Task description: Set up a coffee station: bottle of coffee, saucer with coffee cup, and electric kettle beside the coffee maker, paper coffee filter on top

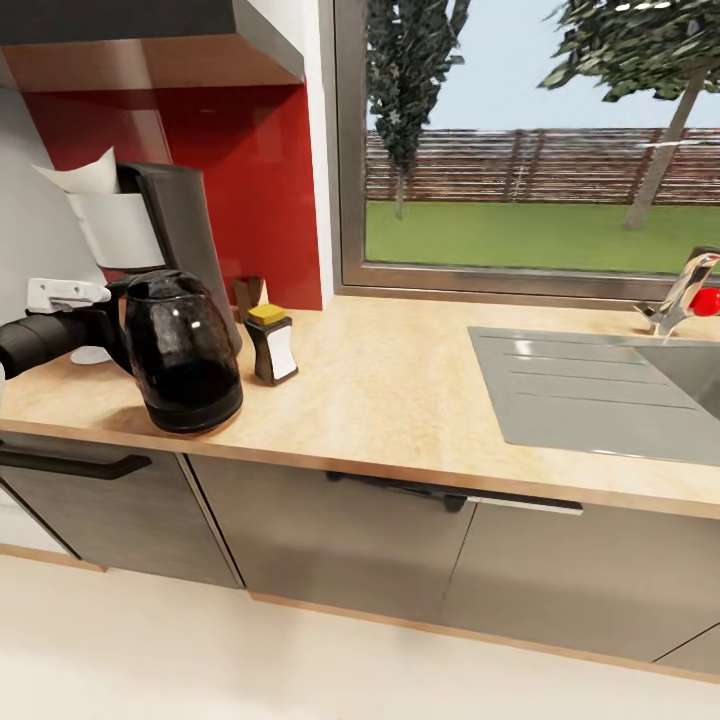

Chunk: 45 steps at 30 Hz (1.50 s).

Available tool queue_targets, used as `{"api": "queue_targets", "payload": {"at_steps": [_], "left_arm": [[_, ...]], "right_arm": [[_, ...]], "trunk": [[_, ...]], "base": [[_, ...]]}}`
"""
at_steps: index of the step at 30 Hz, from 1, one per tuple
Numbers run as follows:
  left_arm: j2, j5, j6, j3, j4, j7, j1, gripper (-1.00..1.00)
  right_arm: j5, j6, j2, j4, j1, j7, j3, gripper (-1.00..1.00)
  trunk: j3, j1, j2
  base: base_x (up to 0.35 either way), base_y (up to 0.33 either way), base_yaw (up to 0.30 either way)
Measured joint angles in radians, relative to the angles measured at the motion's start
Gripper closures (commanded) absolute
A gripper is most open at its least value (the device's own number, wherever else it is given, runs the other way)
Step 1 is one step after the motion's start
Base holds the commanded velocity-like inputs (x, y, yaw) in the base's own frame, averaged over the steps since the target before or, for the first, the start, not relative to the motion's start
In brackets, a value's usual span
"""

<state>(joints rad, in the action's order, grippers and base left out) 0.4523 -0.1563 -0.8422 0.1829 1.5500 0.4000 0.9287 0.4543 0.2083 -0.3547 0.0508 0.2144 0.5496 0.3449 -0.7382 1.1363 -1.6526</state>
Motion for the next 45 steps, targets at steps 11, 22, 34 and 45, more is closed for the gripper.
{"api": "queue_targets", "payload": {"at_steps": [11, 22, 34, 45], "left_arm": [[0.0, 0.0, 0.0, 0.0, -0.001, 0.0, 0.0, 1.0], [0.0, 0.001, 0.0, 0.0, -0.001, 0.0, 0.0, 1.0], [0.0, 0.001, 0.0, 0.0, -0.001, 0.0, 0.0, 1.0], [0.0, -0.001, 0.001, 0.0, -0.001, -0.005, 0.001, 1.0]], "right_arm": [[0.0, 0.0, 0.0, 0.0, 0.0, 0.0, 0.0, -1.0], [0.0, 0.0, 0.0, 0.0, 0.0, 0.0, 0.0, -1.0], [0.0, 0.0, 0.0, 0.0, 0.0, 0.0, 0.0, -1.0], [0.0, 0.0, 0.0, 0.0, 0.0, 0.0, 0.0, -1.0]], "trunk": [[-0.006, 0.0, 0.0], [-0.012, 0.0, 0.0], [-0.02, 0.008, -0.014], [-0.039, 0.031, -0.056]], "base": [[0.001, 0.0, 0.0], [0.0, 0.0, 0.0], [0.0, 0.0, 0.0], [0.0, 0.0, 0.0]]}}
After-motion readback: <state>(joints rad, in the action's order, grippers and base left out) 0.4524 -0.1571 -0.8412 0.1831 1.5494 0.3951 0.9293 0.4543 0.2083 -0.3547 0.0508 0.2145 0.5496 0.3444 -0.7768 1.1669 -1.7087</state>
